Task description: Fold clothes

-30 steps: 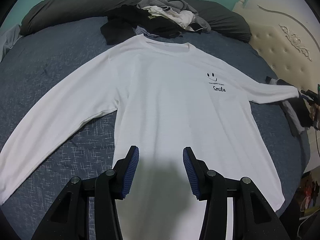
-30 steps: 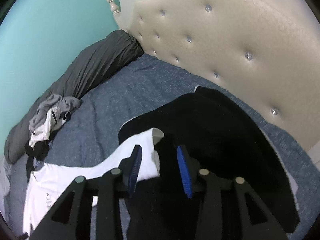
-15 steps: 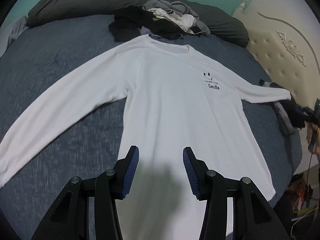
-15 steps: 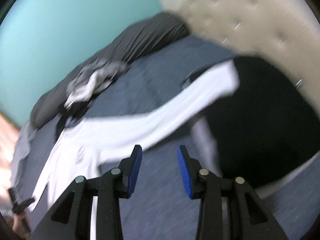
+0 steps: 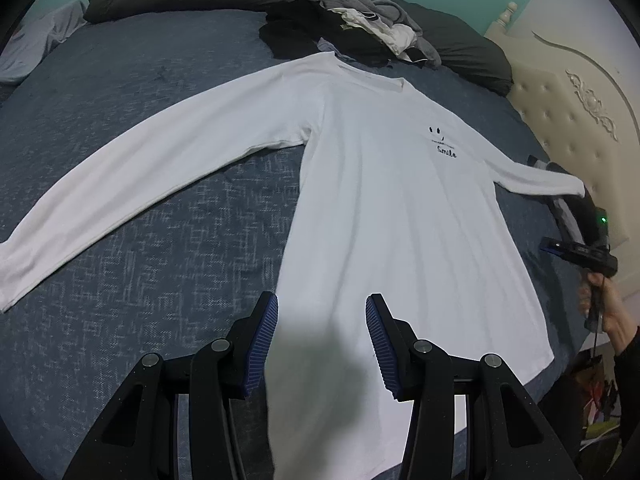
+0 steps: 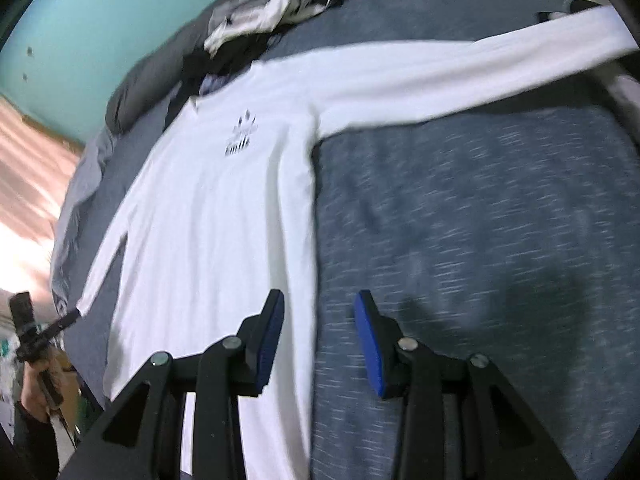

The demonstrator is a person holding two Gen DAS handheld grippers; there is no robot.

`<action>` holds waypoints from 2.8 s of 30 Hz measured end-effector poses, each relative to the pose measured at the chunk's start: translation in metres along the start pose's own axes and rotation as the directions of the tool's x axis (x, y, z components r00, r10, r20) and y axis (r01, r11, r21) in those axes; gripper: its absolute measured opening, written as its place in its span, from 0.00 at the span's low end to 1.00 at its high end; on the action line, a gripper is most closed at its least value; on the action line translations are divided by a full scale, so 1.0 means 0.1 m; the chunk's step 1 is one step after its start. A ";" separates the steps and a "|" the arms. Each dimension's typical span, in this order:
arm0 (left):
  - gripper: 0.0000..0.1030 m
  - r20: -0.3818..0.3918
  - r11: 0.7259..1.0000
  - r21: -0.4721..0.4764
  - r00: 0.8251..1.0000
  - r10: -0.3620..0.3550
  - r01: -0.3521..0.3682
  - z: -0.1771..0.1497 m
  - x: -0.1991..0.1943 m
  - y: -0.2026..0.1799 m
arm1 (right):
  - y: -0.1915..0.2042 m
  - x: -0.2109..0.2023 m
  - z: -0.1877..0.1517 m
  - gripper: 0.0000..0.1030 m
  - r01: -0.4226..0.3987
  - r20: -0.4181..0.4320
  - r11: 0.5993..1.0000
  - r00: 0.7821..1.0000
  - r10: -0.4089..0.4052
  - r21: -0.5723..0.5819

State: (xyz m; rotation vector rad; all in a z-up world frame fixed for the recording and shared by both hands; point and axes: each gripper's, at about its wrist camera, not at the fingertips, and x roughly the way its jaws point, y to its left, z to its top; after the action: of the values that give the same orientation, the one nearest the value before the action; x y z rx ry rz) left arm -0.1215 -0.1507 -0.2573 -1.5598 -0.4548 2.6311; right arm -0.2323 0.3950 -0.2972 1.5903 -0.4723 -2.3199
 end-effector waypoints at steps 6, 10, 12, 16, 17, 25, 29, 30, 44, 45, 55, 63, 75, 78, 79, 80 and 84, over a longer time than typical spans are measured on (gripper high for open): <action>0.48 -0.003 1.000 -0.013 1.000 0.000 -0.001 -0.07 -0.02 0.12 | 0.11 0.26 -0.03 0.33 0.048 -0.051 0.999 0.998 -0.049 -0.014; 0.48 -0.001 1.000 -0.023 1.000 -0.003 0.003 -0.09 -0.03 0.21 | 0.13 0.39 -0.03 0.20 0.066 -0.075 0.998 0.995 -0.067 -0.023; 0.48 -0.004 1.000 -0.025 1.000 -0.003 0.003 -0.09 -0.01 0.24 | 0.14 0.46 -0.04 0.07 0.075 -0.086 0.997 0.993 -0.077 -0.027; 0.48 -0.007 0.999 -0.033 1.000 -0.004 0.004 -0.11 0.01 0.29 | 0.14 0.49 -0.04 0.01 0.085 -0.087 0.996 0.992 -0.088 -0.035; 0.48 -0.007 0.999 -0.034 1.000 -0.003 0.003 -0.11 0.01 0.29 | 0.14 0.47 -0.05 0.01 0.086 -0.079 0.996 0.993 -0.089 -0.036; 0.48 -0.019 0.999 -0.042 1.000 0.006 -0.007 -0.12 0.07 0.35 | -0.15 0.18 -0.05 0.01 0.079 -0.023 0.997 0.997 -0.079 0.024; 0.48 -0.024 0.998 -0.056 1.000 -0.002 0.001 -0.13 0.09 0.35 | -0.28 0.23 -0.07 0.01 0.040 -0.027 0.995 0.999 -0.037 0.093; 0.48 -0.026 0.998 -0.058 1.000 -0.005 0.004 -0.13 0.09 0.35 | -0.28 0.24 -0.08 0.01 0.026 -0.029 0.994 0.999 -0.022 0.109; 0.48 -0.030 0.998 -0.057 1.000 -0.001 0.000 -0.14 -0.10 0.46 | -0.01 0.03 -0.45 0.26 0.074 -0.121 0.997 0.990 -0.071 0.020; 0.48 -0.028 0.998 -0.060 1.000 -0.004 0.002 -0.15 -0.11 0.47 | 0.02 0.06 -0.50 0.26 0.090 -0.135 0.996 0.987 -0.089 0.005; 0.48 -0.006 0.999 -0.032 1.000 -0.015 0.014 -0.25 -0.30 0.38 | -0.03 0.05 -0.76 0.02 0.099 -0.123 0.995 0.988 -0.096 0.020; 0.48 -0.026 0.999 -0.046 1.000 -0.014 0.013 -0.30 -0.26 0.46 | -0.28 -0.08 -0.82 0.02 0.027 -0.089 0.991 0.996 -0.016 0.131; 0.48 -0.146 0.993 -0.104 0.987 -0.061 0.045 -0.50 0.08 0.59 | -0.11 -0.02 -1.00 0.11 0.064 -0.148 0.997 0.987 -0.057 0.044; 0.48 -0.192 0.993 -0.106 0.979 -0.069 0.049 -0.59 0.22 0.58 | -0.08 0.02 -1.06 0.11 0.062 -0.162 0.997 0.985 -0.054 0.041; 0.48 -0.200 0.993 -0.104 0.977 -0.070 0.050 -0.62 0.24 0.57 | -0.06 0.05 -1.07 0.11 0.065 -0.169 0.997 0.984 -0.058 0.036; 0.48 -0.208 0.994 -0.101 0.976 -0.071 0.050 -0.64 0.27 0.57 | -0.06 0.06 -1.08 0.11 0.068 -0.167 0.997 0.984 -0.062 0.035; 0.48 -0.241 0.994 -0.092 0.968 -0.074 0.053 -0.75 0.37 0.54 | -0.08 0.03 -1.12 0.02 0.073 -0.145 0.997 0.987 -0.066 0.040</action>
State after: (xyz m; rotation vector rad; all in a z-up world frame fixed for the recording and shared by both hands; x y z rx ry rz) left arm -0.0692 -0.1781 -0.3371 -1.8317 -0.5943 2.3592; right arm -0.1285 0.3895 -0.3407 1.8072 -0.4456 -2.2381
